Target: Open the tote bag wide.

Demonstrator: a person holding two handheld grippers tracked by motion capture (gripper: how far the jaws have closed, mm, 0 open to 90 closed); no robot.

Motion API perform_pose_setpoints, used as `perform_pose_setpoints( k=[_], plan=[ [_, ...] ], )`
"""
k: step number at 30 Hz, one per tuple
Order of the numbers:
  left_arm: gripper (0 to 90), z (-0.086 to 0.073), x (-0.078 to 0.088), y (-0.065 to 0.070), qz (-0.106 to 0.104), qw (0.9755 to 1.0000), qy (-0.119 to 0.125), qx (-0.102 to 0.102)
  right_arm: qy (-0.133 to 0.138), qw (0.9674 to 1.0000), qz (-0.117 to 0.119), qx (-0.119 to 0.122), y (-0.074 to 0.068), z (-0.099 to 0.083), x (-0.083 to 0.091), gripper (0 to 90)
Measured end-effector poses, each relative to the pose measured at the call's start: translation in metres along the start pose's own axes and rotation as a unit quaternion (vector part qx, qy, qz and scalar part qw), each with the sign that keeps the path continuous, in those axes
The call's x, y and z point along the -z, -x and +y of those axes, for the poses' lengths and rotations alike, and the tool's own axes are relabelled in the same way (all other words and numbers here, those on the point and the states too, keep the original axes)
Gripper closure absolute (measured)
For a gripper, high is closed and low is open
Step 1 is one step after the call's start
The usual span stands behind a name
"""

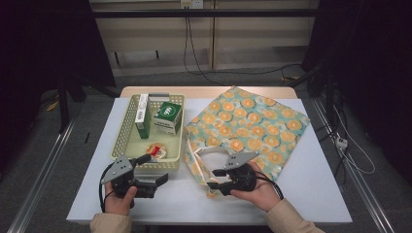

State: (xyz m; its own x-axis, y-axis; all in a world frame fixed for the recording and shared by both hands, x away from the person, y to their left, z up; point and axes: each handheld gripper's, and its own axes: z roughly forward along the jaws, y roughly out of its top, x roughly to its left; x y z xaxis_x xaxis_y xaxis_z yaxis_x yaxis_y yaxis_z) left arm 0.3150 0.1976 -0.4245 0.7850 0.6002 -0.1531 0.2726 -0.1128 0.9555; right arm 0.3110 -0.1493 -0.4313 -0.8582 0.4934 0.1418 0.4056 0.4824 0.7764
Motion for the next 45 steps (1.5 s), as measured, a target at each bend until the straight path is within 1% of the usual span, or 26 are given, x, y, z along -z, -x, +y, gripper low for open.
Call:
perform_pose_setpoints(
  k=[3,4,5,7,8,9,10,11,12,13,14,15,17,20,21,22,24,26,31,33,36,37,39,43,44,45],
  plan=[
    [3.3,-0.002,0.004,-0.004,0.009,1.0,-0.001,0.002,-0.009,1.0,-0.001,0.003,-0.002,-0.002,-0.003,53.5],
    [3.3,-0.002,0.006,-0.006,0.011,0.9999,-0.001,0.002,-0.011,0.9999,-0.002,0.005,-0.002,-0.002,-0.004,55.0],
    [3.4,-0.003,0.007,-0.007,0.013,0.9999,0.003,0.008,-0.014,0.9998,-0.004,0.009,-0.002,-0.002,-0.005,57.3],
    [3.3,-0.003,0.009,-0.009,0.016,0.9998,0.004,0.01,-0.017,0.9997,-0.014,0.008,-0.002,-0.002,-0.006,60.6],
    [3.3,-0.003,0.009,-0.01,0.017,0.9998,0.004,0.01,-0.019,0.9997,-0.009,0.013,0.0,-0.002,-0.007,61.8],
    [3.3,-0.003,0.009,-0.01,0.017,0.9998,0.004,0.01,-0.021,0.9997,-0.011,0.009,0.001,-0.003,-0.008,63.0],
    [3.2,-0.003,0.009,-0.01,0.016,0.9998,0.004,0.011,-0.024,0.9995,-0.016,0.01,0.002,-0.004,-0.008,66.2],
    [3.3,-0.003,0.009,-0.009,0.015,0.9999,0.001,0.007,-0.023,0.9996,-0.016,0.007,0.003,-0.004,-0.008,70.2],
    [3.3,-0.003,0.009,-0.008,0.014,0.9999,0.002,0.005,-0.024,0.9995,-0.016,0.009,0.004,-0.004,-0.007,72.1],
    [3.2,-0.003,0.009,-0.008,0.013,0.9999,0.001,0.005,-0.023,0.9996,-0.015,0.005,0.004,-0.004,-0.007,75.3],
    [3.2,-0.003,0.009,-0.007,0.011,0.9999,0.002,0.006,-0.024,0.9996,-0.014,0.006,0.005,-0.004,-0.006,78.9],
    [3.3,-0.003,0.01,-0.006,0.011,0.9999,0.002,0.007,-0.023,0.9997,-0.009,0.0,0.005,-0.003,-0.006,81.0],
    [3.3,-0.004,0.011,-0.006,0.011,0.9999,-0.002,0.002,-0.014,0.9999,-0.01,0.0,0.007,-0.002,-0.004,82.8],
    [3.3,-0.004,0.012,-0.005,0.011,0.9999,-0.004,-0.001,-0.003,1.0,-0.002,-0.007,0.009,0.003,-0.001,82.9],
    [3.3,-0.004,0.013,-0.004,0.012,0.9999,-0.004,-0.001,0.0,1.0,0.0,-0.008,0.009,0.004,0.001,82.8],
    [3.3,-0.004,0.013,-0.003,0.013,0.9999,-0.001,0.004,0.002,1.0,0.001,-0.009,0.009,0.005,0.002,82.7],
    [3.3,-0.005,0.014,-0.002,0.014,0.9999,-0.003,0.002,0.006,0.9999,0.0,-0.01,0.01,0.007,0.003,82.8],
    [3.3,-0.005,0.014,-0.002,0.013,0.9999,-0.004,0.001,0.009,0.9999,-0.007,-0.005,0.011,0.007,0.003,82.7],
    [3.3,-0.005,0.015,-0.001,0.014,0.9999,-0.002,0.0,0.025,0.9995,-0.007,-0.016,0.015,0.009,0.01,83.4],
    [3.3,-0.005,0.015,-0.001,0.013,0.9999,-0.002,0.001,0.035,0.9991,-0.013,-0.018,0.018,0.011,0.015,83.2],
    [3.3,-0.005,0.015,-0.001,0.013,0.9999,-0.002,0.001,0.054,0.9979,-0.018,-0.03,0.023,0.012,0.025,82.9],
    [3.3,-0.004,0.015,-0.001,0.013,0.9999,-0.006,-0.005,0.061,0.9973,-0.022,-0.034,0.026,0.012,0.029,82.7],
    [3.3,-0.004,0.015,-0.001,0.013,0.9999,-0.003,-0.001,0.072,0.996,-0.033,-0.042,0.031,0.012,0.037,82.4],
    [3.3,-0.004,0.015,-0.001,0.013,0.9999,0.001,0.0,0.089,0.9932,-0.052,-0.054,0.043,0.01,0.051,82.3],
    [3.3,-0.004,0.015,-0.001,0.013,0.9999,-0.001,-0.003,0.091,0.9925,-0.058,-0.058,0.046,0.009,0.054,82.3],
    [3.3,-0.004,0.014,0.0,0.013,0.9999,0.001,0.0,0.094,0.9916,-0.065,-0.06,0.049,0.008,0.058,82.3]
  ],
)
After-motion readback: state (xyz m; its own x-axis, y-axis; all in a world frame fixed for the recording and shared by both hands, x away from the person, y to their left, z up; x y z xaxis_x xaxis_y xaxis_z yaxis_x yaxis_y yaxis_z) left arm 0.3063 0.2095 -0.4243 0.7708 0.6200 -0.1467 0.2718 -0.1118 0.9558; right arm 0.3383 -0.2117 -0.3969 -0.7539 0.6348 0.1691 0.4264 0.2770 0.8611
